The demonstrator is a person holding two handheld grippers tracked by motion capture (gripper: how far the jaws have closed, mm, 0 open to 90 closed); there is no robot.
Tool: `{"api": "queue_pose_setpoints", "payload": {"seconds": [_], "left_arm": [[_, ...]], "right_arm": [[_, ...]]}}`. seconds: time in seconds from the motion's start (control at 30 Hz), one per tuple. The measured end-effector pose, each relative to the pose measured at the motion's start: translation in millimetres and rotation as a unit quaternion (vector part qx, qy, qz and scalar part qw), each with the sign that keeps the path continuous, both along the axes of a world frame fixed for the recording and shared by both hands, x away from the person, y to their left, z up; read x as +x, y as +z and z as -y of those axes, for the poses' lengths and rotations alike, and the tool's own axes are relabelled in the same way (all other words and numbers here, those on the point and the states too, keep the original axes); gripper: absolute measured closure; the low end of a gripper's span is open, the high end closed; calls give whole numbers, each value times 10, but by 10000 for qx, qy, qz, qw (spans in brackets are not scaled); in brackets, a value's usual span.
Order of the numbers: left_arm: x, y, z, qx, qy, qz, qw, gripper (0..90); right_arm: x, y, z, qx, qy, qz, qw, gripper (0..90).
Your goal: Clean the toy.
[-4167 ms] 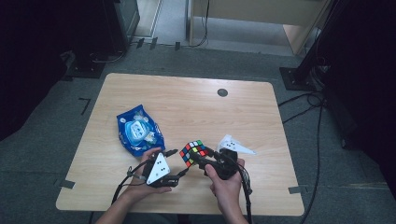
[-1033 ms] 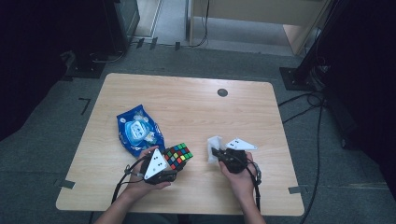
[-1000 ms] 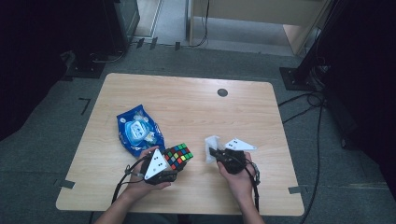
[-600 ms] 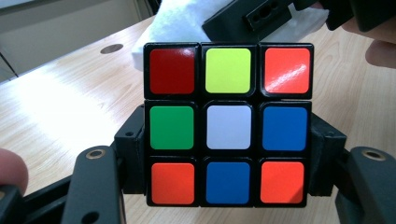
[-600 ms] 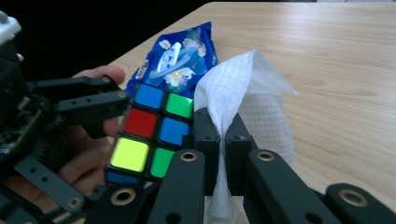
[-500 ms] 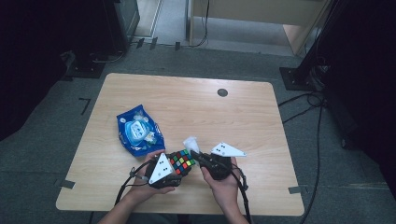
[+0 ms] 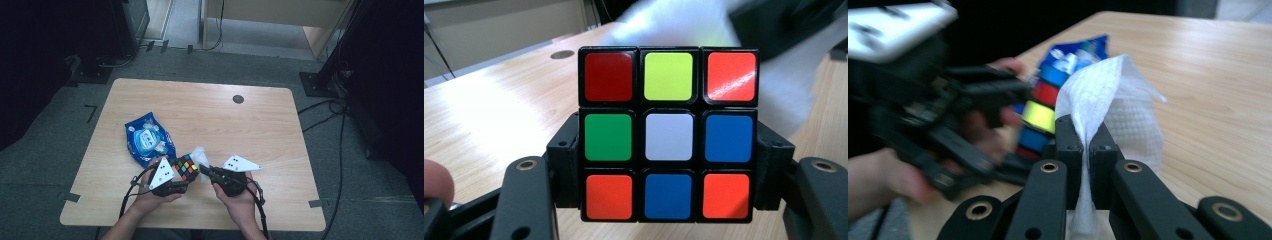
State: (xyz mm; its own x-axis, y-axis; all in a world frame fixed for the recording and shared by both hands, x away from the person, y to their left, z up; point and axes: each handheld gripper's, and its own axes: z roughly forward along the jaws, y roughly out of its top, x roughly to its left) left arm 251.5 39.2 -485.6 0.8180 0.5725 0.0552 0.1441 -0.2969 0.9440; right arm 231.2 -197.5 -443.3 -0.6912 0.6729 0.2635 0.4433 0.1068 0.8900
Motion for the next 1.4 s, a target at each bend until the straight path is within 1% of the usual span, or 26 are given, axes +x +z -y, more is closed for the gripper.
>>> {"api": "queue_pose_setpoints", "payload": {"seconds": [0.07,0.13,0.23,0.37,0.47,0.57,0.6,0.63,0.67,0.7,0.73,0.77,0.83,0.87,0.9,0.97,1.0,1.07,1.13,1.2,1.23,1.27,1.3,1.33,1.37,1.4], "left_arm": [[0,5,-4,-4,-13,11,10000,339],[-4,-6,12,36,-41,10,10000,339],[-24,-30,67,196,-82,45,9998,339],[-36,-29,87,204,-119,60,9997,339],[-39,-17,70,173,-102,68,9998,339],[-31,3,45,78,-93,64,9999,339],[-25,10,32,30,-84,52,9999,339],[-21,13,27,3,-82,38,10000,339],[-15,15,16,6,-60,35,10000,339],[-11,14,10,6,-47,27,10000,339],[-3,12,2,6,-28,16,10000,339],[0,11,-1,-1,-25,2,10000,339],[6,7,5,-5,-12,-11,10000,339],[6,6,9,-3,-9,-9,10000,339],[5,5,13,-7,-17,-16,10000,339],[3,6,21,9,-30,-16,10000,339],[3,7,22,15,-34,-20,10000,339],[6,5,24,7,-32,-28,10000,339],[10,0,26,18,-20,-50,10000,339],[9,-4,27,31,-21,-54,10000,339],[8,-4,27,27,-21,-53,10000,339],[7,-3,26,26,-22,-53,10000,339],[6,-1,24,21,-21,-49,10000,339],[6,1,22,23,-22,-46,10000,339],[6,2,21,11,-21,-46,10000,339],[7,3,20,3,-19,-49,10000,339]], "right_arm": [[41,-46,53,-14,-140,-120,9998,879],[54,-58,85,91,-180,-229,9995,878],[9,-4,22,194,9,-78,9998,877],[-70,80,-89,268,298,94,9992,875],[-45,67,-50,237,253,61,9994,875],[52,-37,97,55,-157,-129,9998,876],[75,-66,141,16,-260,-182,9995,876],[112,-111,215,-79,-468,-211,9986,876],[132,-133,263,-112,-584,-233,9980,876],[161,-158,345,-122,-790,-277,9964,875],[175,-168,393,-173,-915,-287,9952,875],[202,-185,472,-257,-1123,-236,9931,875],[237,-221,580,-316,-1374,-253,9897,868],[252,-244,617,-428,-1496,-253,9875,843],[265,-264,641,-484,-1595,-258,9857,795],[288,-307,686,-555,-1803,-358,9814,712],[281,-302,697,-515,-1845,-362,9808,665],[259,-260,679,-423,-1890,-266,9807,578],[241,-205,643,-399,-1882,-167,9812,509],[230,-164,603,-431,-1917,-99,9805,442],[229,-155,592,-486,-1925,-85,9801,423],[233,-152,576,-649,-1978,-72,9781,410],[236,-155,568,-729,-2009,-74,9769,402],[239,-164,568,-756,-2020,-89,9764,399],[241,-170,575,-722,-2019,-136,9767,395],[241,-171,577,-625,-1998,-192,9777,389]]}}
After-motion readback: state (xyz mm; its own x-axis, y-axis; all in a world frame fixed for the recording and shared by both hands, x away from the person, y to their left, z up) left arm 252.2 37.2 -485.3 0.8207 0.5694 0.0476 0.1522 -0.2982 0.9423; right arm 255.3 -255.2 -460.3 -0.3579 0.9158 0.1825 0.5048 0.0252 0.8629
